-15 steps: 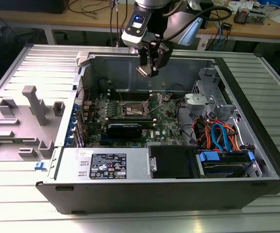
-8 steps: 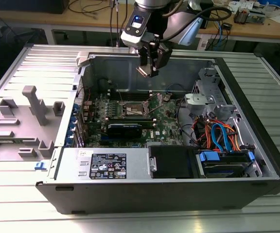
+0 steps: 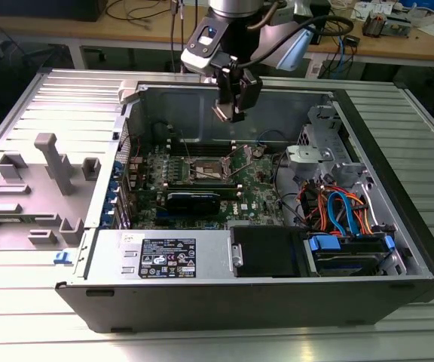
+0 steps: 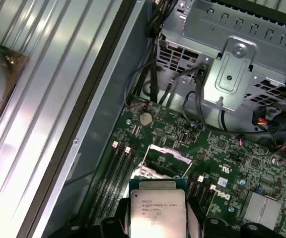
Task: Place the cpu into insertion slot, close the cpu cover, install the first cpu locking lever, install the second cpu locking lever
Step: 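Place the cpu into insertion slot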
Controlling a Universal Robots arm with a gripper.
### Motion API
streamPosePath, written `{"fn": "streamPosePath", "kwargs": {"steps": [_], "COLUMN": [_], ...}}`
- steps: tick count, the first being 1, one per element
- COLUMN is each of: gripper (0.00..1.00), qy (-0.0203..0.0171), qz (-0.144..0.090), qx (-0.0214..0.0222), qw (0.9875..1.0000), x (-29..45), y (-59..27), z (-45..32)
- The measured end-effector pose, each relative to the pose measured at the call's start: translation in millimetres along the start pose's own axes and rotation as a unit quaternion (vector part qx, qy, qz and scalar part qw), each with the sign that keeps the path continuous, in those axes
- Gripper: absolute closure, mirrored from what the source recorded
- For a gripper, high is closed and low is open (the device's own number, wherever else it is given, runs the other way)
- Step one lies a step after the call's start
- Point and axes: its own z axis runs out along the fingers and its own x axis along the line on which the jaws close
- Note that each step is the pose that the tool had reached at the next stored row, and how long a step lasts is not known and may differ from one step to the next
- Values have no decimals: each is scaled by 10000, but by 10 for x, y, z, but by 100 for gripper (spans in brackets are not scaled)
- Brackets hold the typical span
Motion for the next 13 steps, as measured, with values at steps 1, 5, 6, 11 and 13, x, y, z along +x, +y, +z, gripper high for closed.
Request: {"fn": "streamPosePath", "kwargs": {"steps": [1,5,6,11,13], "gripper": [46,46,46,46,46], "qy": [-6,-34,-39,-60,-62], "qz": [75,430,484,779,792], "qx": [-1,-7,-7,-4,-4], "qw": [10000,9991,9988,9969,9968], "x": [0,-1,-1,-2,-2], "y": [-1,-3,-4,-8,-9], "z": [7,44,52,106,107]}}
